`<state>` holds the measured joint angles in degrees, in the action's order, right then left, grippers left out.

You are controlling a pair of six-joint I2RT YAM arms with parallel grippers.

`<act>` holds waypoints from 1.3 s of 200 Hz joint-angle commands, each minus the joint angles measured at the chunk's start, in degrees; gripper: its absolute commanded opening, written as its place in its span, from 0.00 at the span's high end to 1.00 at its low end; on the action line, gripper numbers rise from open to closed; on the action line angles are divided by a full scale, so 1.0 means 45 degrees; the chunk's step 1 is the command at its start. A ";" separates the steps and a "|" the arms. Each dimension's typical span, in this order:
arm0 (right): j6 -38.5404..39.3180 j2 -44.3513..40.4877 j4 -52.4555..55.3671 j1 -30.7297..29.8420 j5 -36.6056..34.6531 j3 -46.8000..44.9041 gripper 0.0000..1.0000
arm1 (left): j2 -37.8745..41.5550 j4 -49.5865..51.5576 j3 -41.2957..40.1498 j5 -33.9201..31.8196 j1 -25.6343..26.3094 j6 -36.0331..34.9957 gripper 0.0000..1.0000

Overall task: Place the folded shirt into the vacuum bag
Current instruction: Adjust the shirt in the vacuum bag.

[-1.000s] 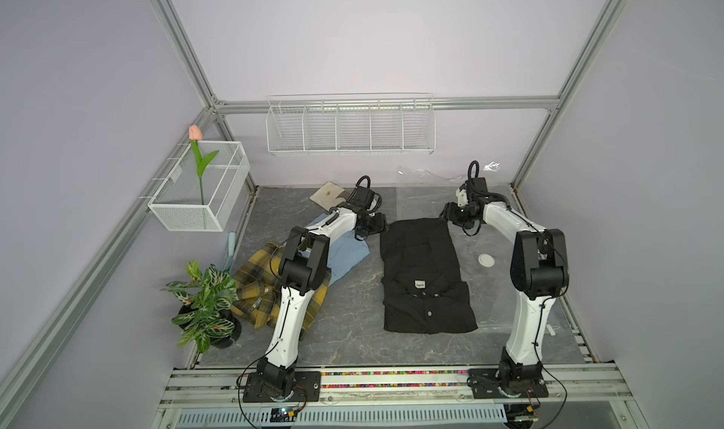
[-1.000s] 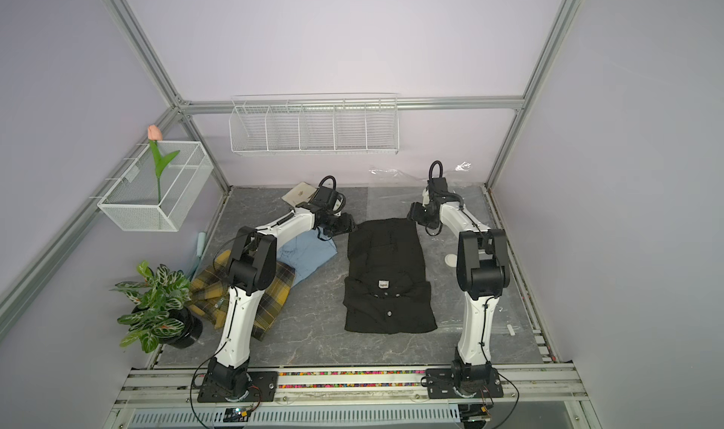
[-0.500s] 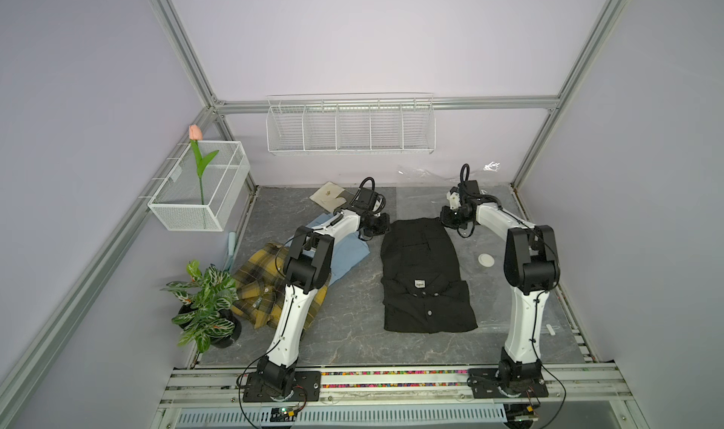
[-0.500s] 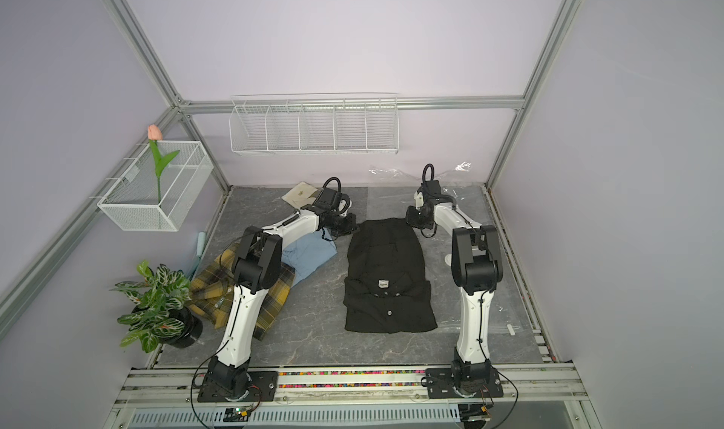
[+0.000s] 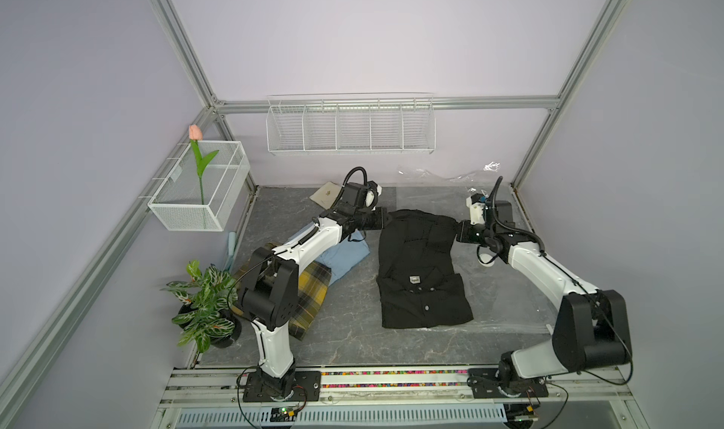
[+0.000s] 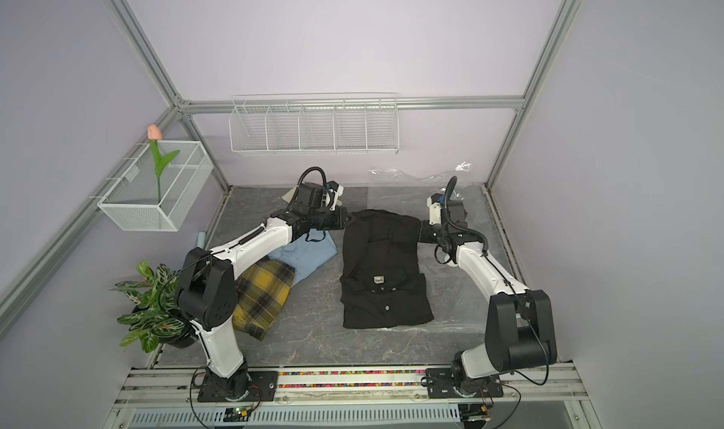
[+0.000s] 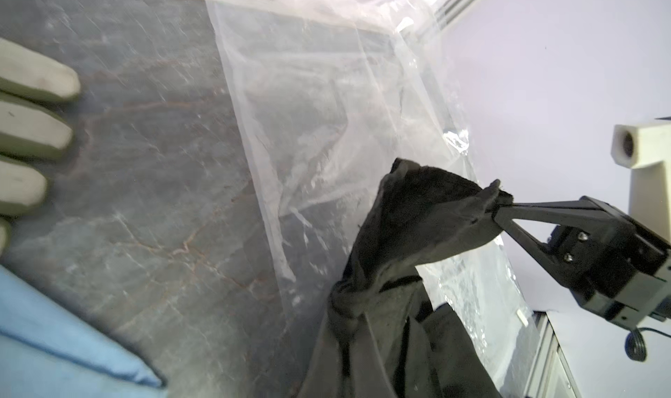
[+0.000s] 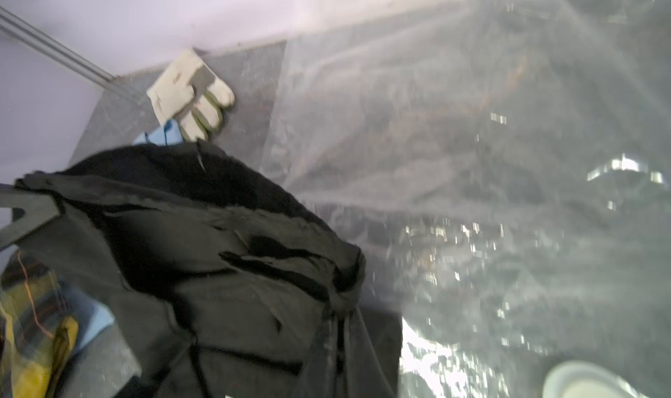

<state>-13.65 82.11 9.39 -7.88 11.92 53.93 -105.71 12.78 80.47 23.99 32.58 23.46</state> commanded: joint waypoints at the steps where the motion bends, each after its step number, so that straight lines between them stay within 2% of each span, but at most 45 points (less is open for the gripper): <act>1: 0.0149 -0.0978 -0.0357 -0.0104 -0.0047 -0.1897 0.89 | -0.0153 -0.0055 -0.1848 -0.0249 0.0835 -0.0272 1.00; 31: -0.0043 -0.0716 -0.0145 -0.0180 0.0240 -0.2924 0.82 | -0.0418 0.0278 -0.3166 -0.0485 0.0963 0.0045 0.95; 55: -0.0165 -0.0988 0.0918 -0.0164 0.0159 -0.3089 0.73 | 0.1107 0.0135 -0.4540 -0.0395 0.0964 0.0138 0.92; 75: -0.0414 -0.1451 0.1724 -0.0068 0.0026 -0.3176 0.62 | 0.2090 0.1084 -0.4987 -0.1099 0.0944 0.0040 0.85; 93: -0.0889 -0.1981 0.2687 0.0029 0.0199 -0.3191 0.50 | 0.2782 0.1439 -0.5334 -0.1178 0.0961 0.0380 0.75; 113: -0.1454 -0.2747 0.3456 0.0071 0.0904 -0.3303 0.44 | 0.3622 0.1314 -0.6024 -0.0963 0.1070 0.1344 0.61; 127: -0.1655 -0.3184 0.4341 0.0066 0.1385 -0.3247 0.35 | 0.4343 0.1344 -0.6593 -0.1034 0.1272 0.1972 0.52; 153: -0.1622 -0.3460 0.5206 0.0062 0.1564 -0.3459 0.30 | 0.5590 0.1135 -0.7665 -0.1185 0.1950 0.3345 0.35; 194: -0.1530 -0.2141 0.4317 -0.0084 0.1521 -0.3502 0.30 | 0.5146 -0.0134 -0.8501 -0.1121 0.3229 0.4923 0.32; 219: -0.1373 -0.1498 0.3677 -0.0180 0.1738 -0.3391 0.36 | 0.4460 -0.1436 -0.8751 -0.0923 0.3524 0.5481 0.39; 239: -0.1266 -0.1528 0.3413 -0.0260 0.2011 -0.3663 0.51 | 0.4165 -0.2048 -0.8797 -0.0746 0.3542 0.5464 0.54; 260: -0.1438 -0.2835 0.2802 -0.0280 0.2387 -0.4360 0.78 | 0.4777 -0.2313 -0.8865 -0.0780 0.3524 0.5265 0.76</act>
<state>-19.73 74.81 25.34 -8.78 19.81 37.71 -86.54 7.35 40.93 20.08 48.29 46.72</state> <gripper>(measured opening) 0.325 0.335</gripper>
